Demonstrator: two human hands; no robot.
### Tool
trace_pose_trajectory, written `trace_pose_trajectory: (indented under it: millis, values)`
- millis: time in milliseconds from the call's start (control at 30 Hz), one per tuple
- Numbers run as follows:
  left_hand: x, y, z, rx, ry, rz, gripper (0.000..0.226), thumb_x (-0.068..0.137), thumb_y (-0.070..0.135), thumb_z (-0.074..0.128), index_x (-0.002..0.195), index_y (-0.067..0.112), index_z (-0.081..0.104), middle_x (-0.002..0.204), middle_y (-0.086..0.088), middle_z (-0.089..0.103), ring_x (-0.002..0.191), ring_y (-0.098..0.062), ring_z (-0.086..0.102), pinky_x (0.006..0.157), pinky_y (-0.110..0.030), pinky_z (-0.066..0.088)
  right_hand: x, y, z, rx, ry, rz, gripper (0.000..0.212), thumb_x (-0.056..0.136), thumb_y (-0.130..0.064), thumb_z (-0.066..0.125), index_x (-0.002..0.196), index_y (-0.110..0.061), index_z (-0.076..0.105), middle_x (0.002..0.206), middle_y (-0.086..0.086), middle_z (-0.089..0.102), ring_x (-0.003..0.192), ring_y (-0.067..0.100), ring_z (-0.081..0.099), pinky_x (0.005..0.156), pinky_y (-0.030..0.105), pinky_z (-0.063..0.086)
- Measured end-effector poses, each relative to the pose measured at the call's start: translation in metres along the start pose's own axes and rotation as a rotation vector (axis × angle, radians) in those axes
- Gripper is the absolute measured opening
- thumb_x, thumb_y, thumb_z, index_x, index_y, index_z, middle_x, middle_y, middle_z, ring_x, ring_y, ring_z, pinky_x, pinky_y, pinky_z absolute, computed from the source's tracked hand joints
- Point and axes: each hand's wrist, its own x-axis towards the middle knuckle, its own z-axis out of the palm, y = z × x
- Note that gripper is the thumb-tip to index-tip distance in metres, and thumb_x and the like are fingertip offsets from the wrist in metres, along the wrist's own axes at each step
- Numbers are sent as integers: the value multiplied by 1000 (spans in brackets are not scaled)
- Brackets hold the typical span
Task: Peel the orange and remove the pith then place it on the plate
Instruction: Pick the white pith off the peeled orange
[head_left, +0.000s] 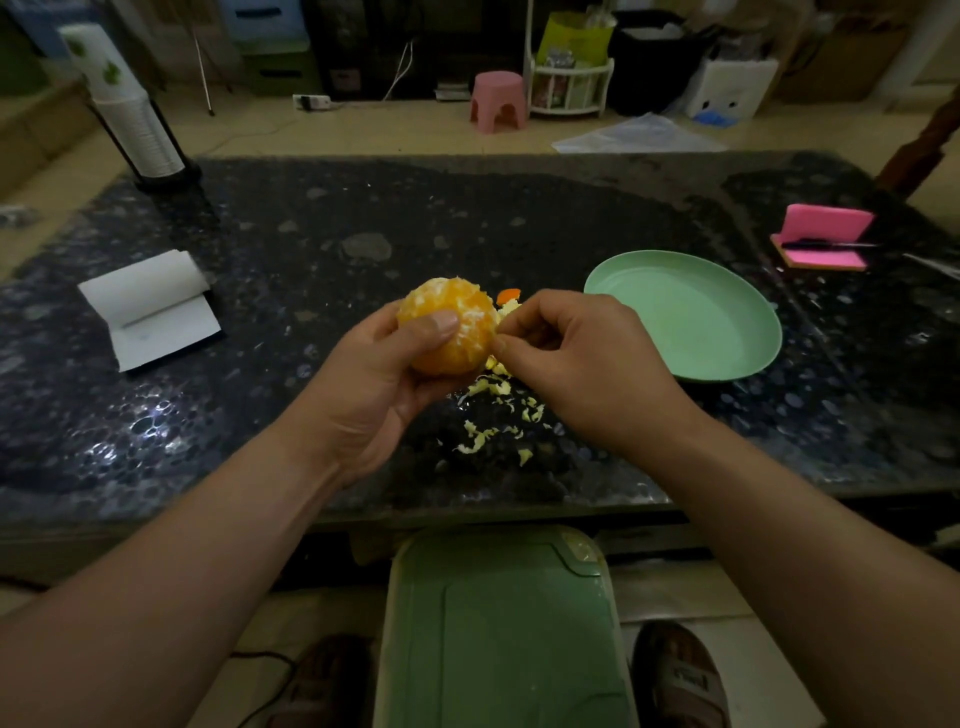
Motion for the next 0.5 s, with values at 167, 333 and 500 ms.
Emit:
trace_pose_trajectory:
  millis: [167, 333, 500]
  values:
    - [-4, -1, 5, 189, 58, 65, 59, 81, 26, 81, 136, 15, 63, 126, -9, 75, 111, -24, 75, 84, -33, 62, 0, 4, 2, -94, -9, -6, 8, 95, -26, 75, 89, -23, 80, 73, -10, 72, 67, 5, 66, 65, 20, 47]
    - [-5, -7, 9, 222, 64, 103, 58, 83, 26, 86, 136, 16, 64, 126, -9, 75, 113, -26, 74, 91, -39, 63, -2, -1, 7, -89, 44, 15, 9, 89, -22, 76, 80, -21, 74, 66, -6, 68, 61, 7, 62, 60, 25, 46]
    - [-4, -5, 8, 126, 44, 46, 61, 85, 27, 77, 141, 9, 60, 132, -16, 72, 118, -32, 72, 93, -43, 62, -1, -2, 6, -48, 57, 22, 13, 85, -22, 76, 77, -26, 67, 65, -6, 66, 57, 8, 60, 54, 29, 49]
